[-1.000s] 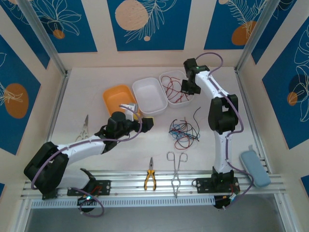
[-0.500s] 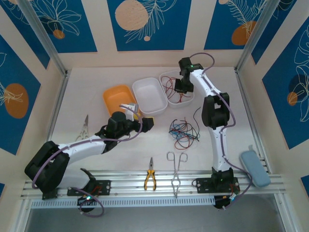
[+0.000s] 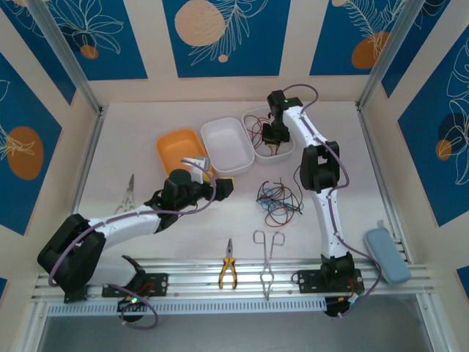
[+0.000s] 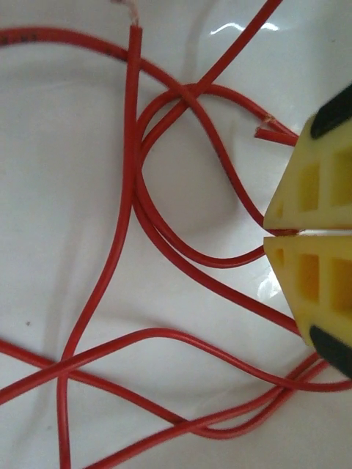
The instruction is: Untangle the cables
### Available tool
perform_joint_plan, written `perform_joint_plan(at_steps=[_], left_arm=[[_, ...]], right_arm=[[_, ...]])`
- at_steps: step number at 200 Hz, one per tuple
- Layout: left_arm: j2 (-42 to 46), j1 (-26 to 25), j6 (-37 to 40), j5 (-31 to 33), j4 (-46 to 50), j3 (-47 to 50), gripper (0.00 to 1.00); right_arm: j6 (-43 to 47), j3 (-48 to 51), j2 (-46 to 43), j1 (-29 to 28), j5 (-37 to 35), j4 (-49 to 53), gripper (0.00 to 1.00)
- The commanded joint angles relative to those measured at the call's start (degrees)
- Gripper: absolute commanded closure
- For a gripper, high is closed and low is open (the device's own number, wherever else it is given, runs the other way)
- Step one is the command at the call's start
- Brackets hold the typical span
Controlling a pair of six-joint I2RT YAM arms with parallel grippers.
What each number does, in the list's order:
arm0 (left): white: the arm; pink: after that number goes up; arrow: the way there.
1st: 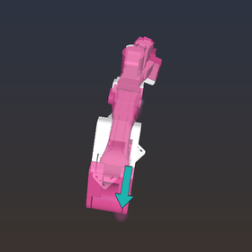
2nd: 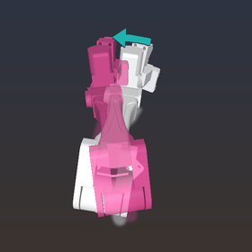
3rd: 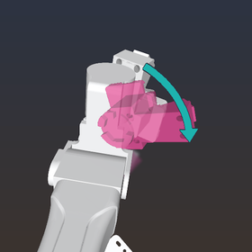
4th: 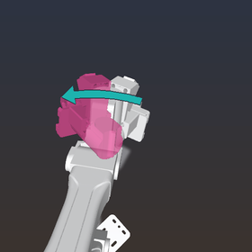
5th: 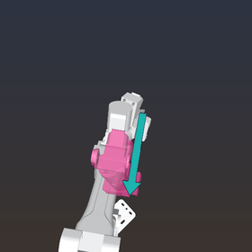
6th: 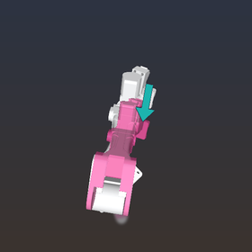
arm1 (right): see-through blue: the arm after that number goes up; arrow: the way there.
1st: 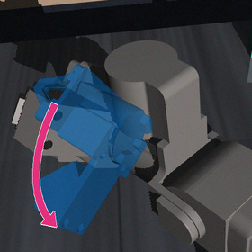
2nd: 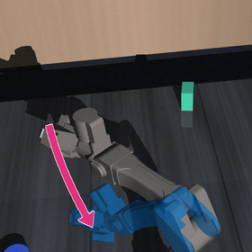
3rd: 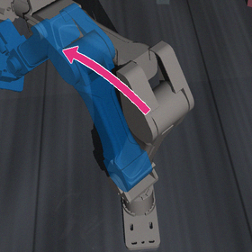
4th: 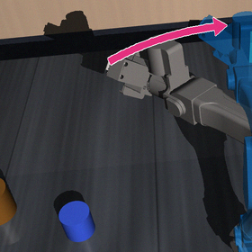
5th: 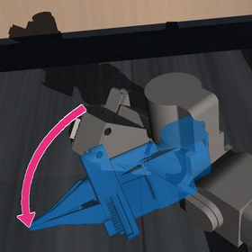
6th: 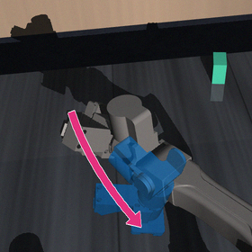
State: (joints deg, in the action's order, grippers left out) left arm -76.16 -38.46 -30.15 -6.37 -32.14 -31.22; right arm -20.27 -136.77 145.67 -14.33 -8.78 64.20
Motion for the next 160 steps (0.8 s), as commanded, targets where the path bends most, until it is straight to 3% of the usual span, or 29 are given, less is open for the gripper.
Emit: perform_joint_plan(at_steps=[1,29,56,113,160], left_arm=[[0.1,0.5,-0.8,-0.7,-1.2,-0.8,0.00],[0.1,0.5,-0.9,-0.8,-1.1,-1.1,0.00],[-0.2,0.5,-0.8,-1.2,-1.2,-1.5,0.00],[0.0,0.5,-0.9,-1.3,-1.1,-1.7,0.00],[-0.7,0.5,-1.1,-1.5,-0.6,-2.0,0.00]], right_arm=[[0.1,-1.9,-2.8,-0.6,-0.3,3.7,0.80],[-1.1,0.2,-8.7,-1.2,-3.3,4.1,0.60],[-2.2,4.4,-14.1,-1.7,-6.6,3.7,0.54],[-5.1,14.6,-23.8,-2.6,-11.5,2.3,0.51],[-10.1,37.1,-40.4,-2.9,-7.4,-5.1,0.51]])
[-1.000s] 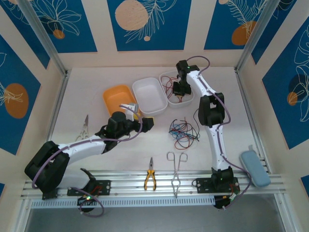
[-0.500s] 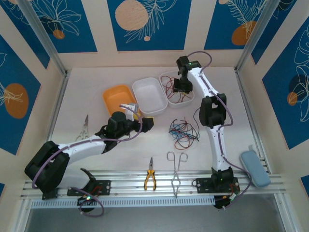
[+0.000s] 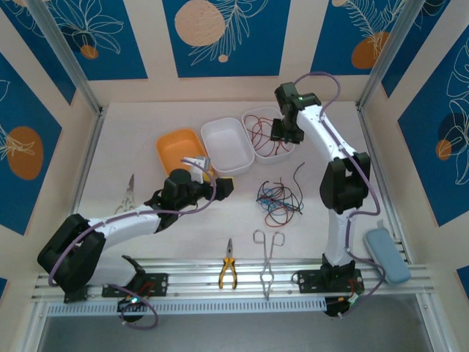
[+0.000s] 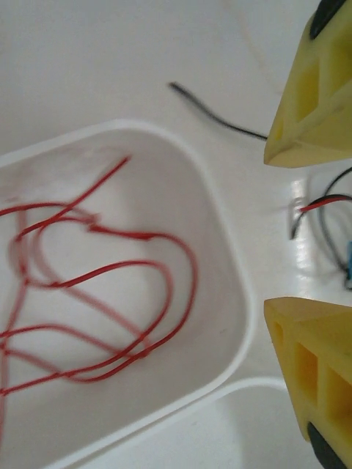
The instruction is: Untangle the cables
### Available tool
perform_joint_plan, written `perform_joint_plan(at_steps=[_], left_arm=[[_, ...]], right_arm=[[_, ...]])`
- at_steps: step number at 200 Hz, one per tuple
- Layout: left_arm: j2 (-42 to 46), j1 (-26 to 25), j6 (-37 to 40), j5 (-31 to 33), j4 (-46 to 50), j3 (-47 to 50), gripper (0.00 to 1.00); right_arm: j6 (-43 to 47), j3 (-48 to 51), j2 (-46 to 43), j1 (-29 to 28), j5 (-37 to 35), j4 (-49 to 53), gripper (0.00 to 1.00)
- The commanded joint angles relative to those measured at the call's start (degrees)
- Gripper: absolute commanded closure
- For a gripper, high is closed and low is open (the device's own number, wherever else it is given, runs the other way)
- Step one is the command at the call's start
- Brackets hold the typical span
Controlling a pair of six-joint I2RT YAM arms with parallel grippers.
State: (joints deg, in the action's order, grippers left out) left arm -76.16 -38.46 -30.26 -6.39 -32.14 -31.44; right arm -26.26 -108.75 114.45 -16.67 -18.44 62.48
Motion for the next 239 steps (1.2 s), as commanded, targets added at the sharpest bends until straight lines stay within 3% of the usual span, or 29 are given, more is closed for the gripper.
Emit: perform_joint_plan(at_steps=[1,37,65,145,188,239], left_arm=[[-0.6,0.5,-1.0,-1.5,-0.6,-1.8,0.00],[-1.7,0.5,-0.5,-2.4,0.2,-2.6,0.00],[-3.4,0.4,-0.1,-3.5,-0.1,-3.5,0.00],[-6.2,0.2,-2.6,-5.6,-3.0,-4.2,0.00],[-6.4,0.2,-2.6,-5.3,-2.7,-4.2,0.00],[-6.8,0.2,-2.6,-5.4,-2.5,-4.5,0.00]], right_arm=[[-4.2,9.5,-9.5,-0.6,2.4,-3.6,0.51],[-6.7,24.7,-19.7,-0.9,6.5,-6.5,0.53],[-6.6,30.5,-21.0,-0.2,7.9,-7.6,0.57],[-2.6,31.4,-9.3,-0.5,7.2,-19.3,0.60],[-2.1,29.6,-3.5,-0.6,6.1,-20.1,0.63],[-2.5,31.3,-2.7,-0.5,6.4,-20.9,0.75]])
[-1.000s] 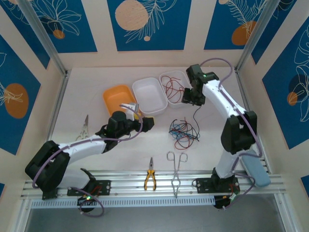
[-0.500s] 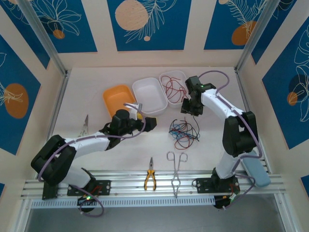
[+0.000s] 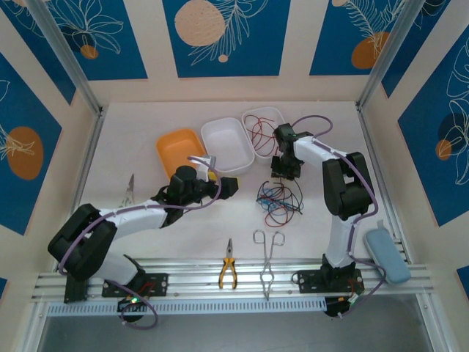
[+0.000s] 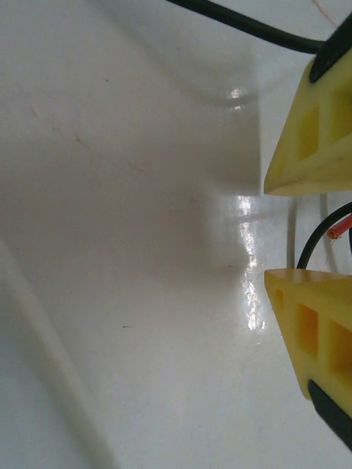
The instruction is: Untangle the cables
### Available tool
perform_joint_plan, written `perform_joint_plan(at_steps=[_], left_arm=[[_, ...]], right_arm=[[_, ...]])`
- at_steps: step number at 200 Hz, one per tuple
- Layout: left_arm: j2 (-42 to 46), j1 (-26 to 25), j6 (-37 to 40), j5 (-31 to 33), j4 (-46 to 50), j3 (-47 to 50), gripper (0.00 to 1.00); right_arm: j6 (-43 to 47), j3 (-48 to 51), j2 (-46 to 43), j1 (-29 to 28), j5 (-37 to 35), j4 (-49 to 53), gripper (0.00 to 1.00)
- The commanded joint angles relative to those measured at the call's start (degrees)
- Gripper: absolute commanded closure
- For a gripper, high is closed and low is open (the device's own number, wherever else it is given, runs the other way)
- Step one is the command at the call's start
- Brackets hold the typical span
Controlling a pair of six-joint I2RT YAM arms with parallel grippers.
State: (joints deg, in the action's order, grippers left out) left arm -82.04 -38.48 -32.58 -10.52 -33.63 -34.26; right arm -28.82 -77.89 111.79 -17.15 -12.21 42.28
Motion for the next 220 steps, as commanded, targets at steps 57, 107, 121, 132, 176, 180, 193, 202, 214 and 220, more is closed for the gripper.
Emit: perform_joint_plan(at_steps=[57,107,121,132,176,180,193,202,214,220], left_arm=[[-1.9,0.0,1.3,-2.4,1.4,-3.1,0.00],[-7.0,-2.8,9.1,-8.6,10.6,-10.5,0.00],[-9.2,-4.1,11.2,-9.2,12.4,-12.9,0.00],[-11.0,-5.2,12.8,-9.3,13.6,-14.9,0.00],[-18.5,-7.9,12.7,-8.2,11.6,-19.6,0.00],[-19.0,-8.0,12.3,-8.3,11.0,-19.8,0.00],[-20.8,-8.1,11.3,-9.0,9.9,-20.6,0.06],[-21.7,-8.2,10.9,-9.2,9.4,-21.1,0.08],[-22.6,-8.4,10.6,-9.2,8.7,-21.3,0.14],[-23.0,-8.5,10.4,-9.2,8.5,-21.5,0.17]], right_arm=[[0.6,0.3,-4.6,-0.3,-0.7,0.5,1.00],[0.4,-0.6,-14.7,-3.5,-4.5,5.0,1.00],[0.0,-1.0,-17.3,-4.7,-5.6,6.2,1.00],[-0.1,-1.5,-19.1,-5.8,-6.1,7.3,1.00],[-0.3,-6.5,-24.6,-10.4,-9.8,11.9,1.00],[-0.3,-6.8,-25.0,-10.8,-10.0,12.2,1.00],[-0.2,-8.3,-26.4,-11.8,-10.4,13.0,1.00],[0.0,-9.3,-27.4,-12.4,-10.4,13.3,1.00],[0.2,-10.8,-28.5,-13.1,-10.5,14.1,1.00],[0.4,-11.5,-29.1,-13.4,-10.6,14.5,1.00]])
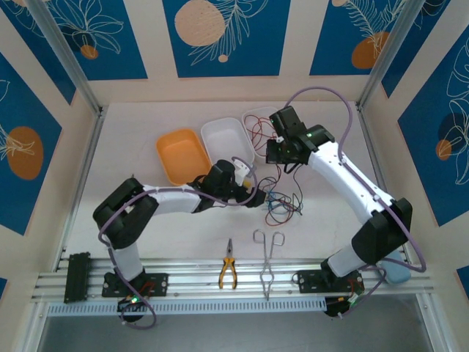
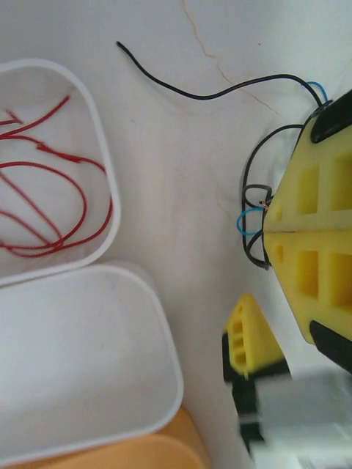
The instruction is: Untangle the cables
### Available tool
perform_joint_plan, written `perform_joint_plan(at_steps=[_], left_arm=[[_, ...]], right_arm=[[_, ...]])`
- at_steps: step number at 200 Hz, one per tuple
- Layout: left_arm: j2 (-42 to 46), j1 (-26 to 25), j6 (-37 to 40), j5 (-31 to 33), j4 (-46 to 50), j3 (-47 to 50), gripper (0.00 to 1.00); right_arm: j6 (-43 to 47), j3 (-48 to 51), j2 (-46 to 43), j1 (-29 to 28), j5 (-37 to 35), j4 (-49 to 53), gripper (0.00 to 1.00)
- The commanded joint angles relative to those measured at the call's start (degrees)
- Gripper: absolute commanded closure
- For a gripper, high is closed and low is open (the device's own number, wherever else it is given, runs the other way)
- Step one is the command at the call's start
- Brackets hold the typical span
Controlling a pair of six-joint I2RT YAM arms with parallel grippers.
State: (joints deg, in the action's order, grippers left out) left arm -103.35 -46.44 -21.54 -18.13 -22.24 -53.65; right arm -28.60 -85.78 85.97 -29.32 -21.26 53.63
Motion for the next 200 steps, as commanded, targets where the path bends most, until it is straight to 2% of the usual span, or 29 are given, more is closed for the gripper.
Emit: perform_joint_plan(at_steps=[1,11,35,64,105,200], left_arm=[[-1.8,-0.5,-0.6,-1.6,-2.9,-2.1,0.18],[-2.4,-0.6,-0.8,-1.7,-3.2,-2.2,0.20],[-3.9,-0.6,-1.6,-2.3,-4.1,-2.8,0.34],[-5.4,-0.6,-3.6,-3.3,-6.2,-2.9,0.58],[-6.7,-0.6,-5.2,-3.6,-7.6,-2.3,0.75],[-6.8,-0.6,-6.4,-3.5,-8.0,-0.4,0.78]], right_arm=[[0.2,-3.7,-3.3,-1.3,-1.6,3.2,1.00],[0.5,-5.0,-4.2,-1.8,-1.6,3.6,1.00],[1.2,-7.7,-6.3,-2.5,-1.6,4.1,1.00],[2.9,-11.2,-8.9,-3.0,-1.8,4.1,1.00],[7.0,-19.2,-11.2,-3.0,-4.0,4.9,1.00],[14.5,-30.2,-13.9,-1.7,-7.4,-3.6,1.00]])
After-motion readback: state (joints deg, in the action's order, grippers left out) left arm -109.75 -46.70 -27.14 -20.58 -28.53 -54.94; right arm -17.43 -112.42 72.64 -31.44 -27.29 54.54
